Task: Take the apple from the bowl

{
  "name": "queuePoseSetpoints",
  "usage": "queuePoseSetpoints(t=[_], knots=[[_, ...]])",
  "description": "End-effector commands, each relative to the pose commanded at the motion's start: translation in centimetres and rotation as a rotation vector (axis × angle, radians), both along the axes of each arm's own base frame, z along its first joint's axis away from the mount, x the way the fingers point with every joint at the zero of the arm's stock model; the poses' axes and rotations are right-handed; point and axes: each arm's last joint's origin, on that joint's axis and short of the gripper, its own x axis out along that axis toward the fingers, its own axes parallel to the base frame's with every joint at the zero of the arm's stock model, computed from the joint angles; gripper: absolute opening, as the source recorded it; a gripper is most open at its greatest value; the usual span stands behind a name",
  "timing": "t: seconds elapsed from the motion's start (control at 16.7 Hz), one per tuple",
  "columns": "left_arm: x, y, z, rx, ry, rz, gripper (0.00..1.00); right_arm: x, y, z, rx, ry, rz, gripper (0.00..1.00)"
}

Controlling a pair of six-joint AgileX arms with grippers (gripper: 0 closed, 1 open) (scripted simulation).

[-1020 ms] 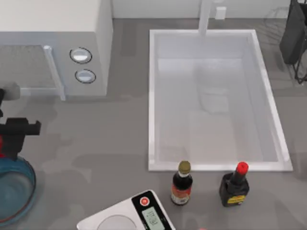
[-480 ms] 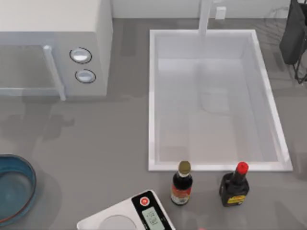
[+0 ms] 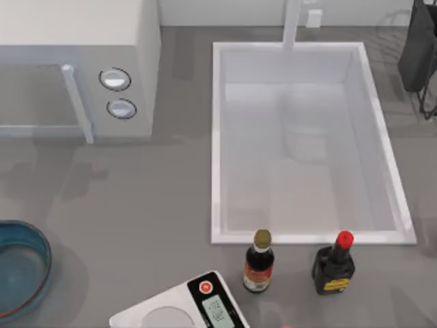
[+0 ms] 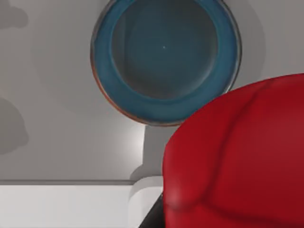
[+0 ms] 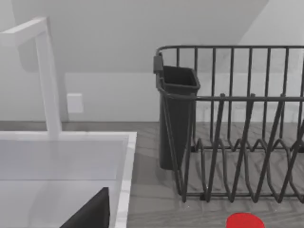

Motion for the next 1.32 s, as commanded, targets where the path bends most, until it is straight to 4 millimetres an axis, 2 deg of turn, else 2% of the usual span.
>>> queuePoseSetpoints(t=[0.18, 0.36, 0.54, 0.66, 0.78, 1.08, 1.2, 1.32], knots=[[1.9, -2.7, -1.7, 0.001, 0.011, 0.000, 0.00, 0.0, 0.0, 0.0, 0.000, 0.000, 0.000, 1.00], [3.4, -8.2, -4.6, 0.003, 0.019, -0.004, 0.00, 0.0, 0.0, 0.0, 0.000, 0.000, 0.000, 1.00], [3.4, -14.1, -7.8, 0.005, 0.020, -0.005, 0.00, 0.0, 0.0, 0.0, 0.000, 0.000, 0.000, 1.00], [3.1, -16.6, -9.5, 0.005, 0.018, -0.005, 0.00, 0.0, 0.0, 0.0, 0.000, 0.000, 0.000, 1.00], [2.9, -17.6, -10.3, 0.005, 0.018, -0.005, 0.00, 0.0, 0.0, 0.0, 0.000, 0.000, 0.000, 1.00], [2.9, -17.5, -10.2, 0.002, 0.015, -0.004, 0.00, 0.0, 0.0, 0.0, 0.000, 0.000, 0.000, 1.00], [3.0, -17.5, -11.3, 0.005, 0.019, -0.004, 0.00, 0.0, 0.0, 0.0, 0.000, 0.000, 0.000, 1.00], [3.2, -17.7, -13.4, 0.007, 0.022, -0.004, 0.00, 0.0, 0.0, 0.0, 0.000, 0.000, 0.000, 1.00]])
